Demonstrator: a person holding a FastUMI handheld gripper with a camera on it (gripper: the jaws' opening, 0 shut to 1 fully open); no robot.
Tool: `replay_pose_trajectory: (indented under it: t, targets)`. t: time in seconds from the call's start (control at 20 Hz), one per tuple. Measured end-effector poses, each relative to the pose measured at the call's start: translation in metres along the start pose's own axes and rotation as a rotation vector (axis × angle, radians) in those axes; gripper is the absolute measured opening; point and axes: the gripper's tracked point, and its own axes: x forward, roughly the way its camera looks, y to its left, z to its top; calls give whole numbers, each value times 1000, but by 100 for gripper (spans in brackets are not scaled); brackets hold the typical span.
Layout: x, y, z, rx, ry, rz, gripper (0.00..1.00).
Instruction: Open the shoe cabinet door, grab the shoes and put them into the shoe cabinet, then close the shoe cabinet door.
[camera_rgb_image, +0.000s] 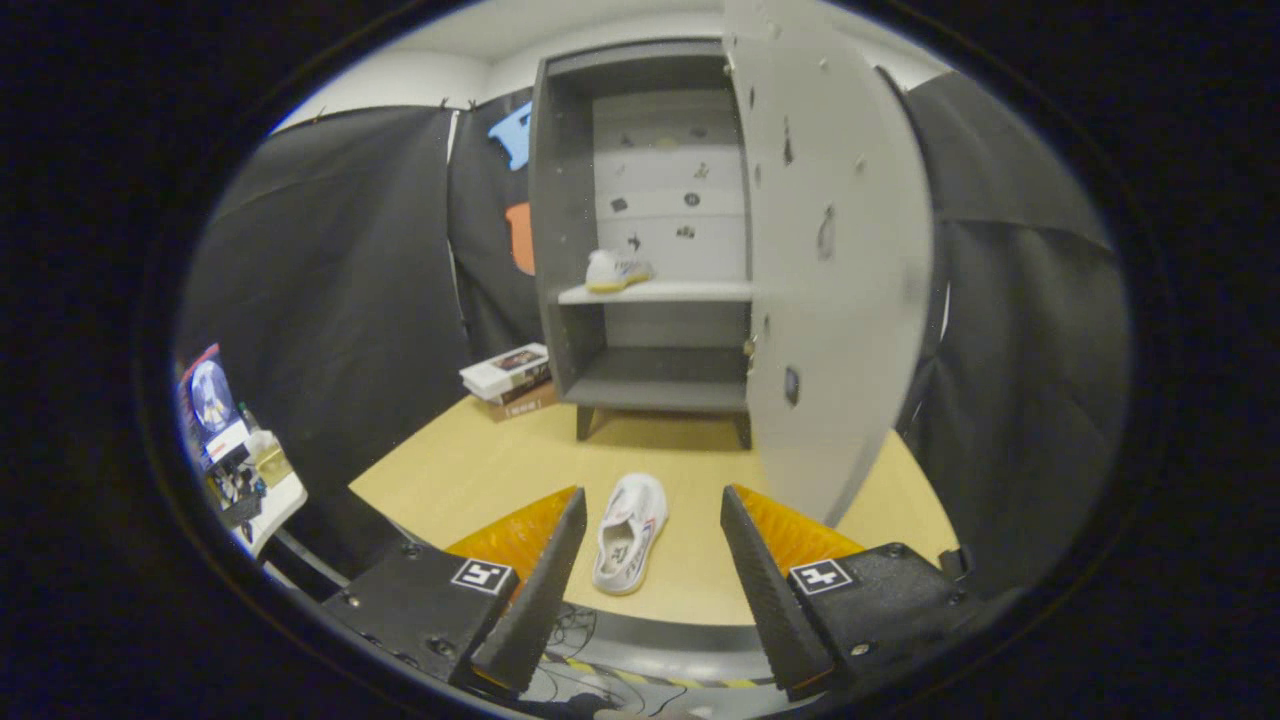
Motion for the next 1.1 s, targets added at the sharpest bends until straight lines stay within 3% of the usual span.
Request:
replay_pose_trajectory:
  t: [0.25, 0.5, 0.65, 0.8, 1.1]
  targets:
    - [97, 44, -74, 19, 170, 4, 87]
    - [165, 63, -111, 14, 289, -38, 87]
    - [192, 50, -120, -1, 330, -110, 87]
    - [214, 52, -114, 75, 364, -107, 86]
    - [245, 42, -109, 103, 362, -138, 86]
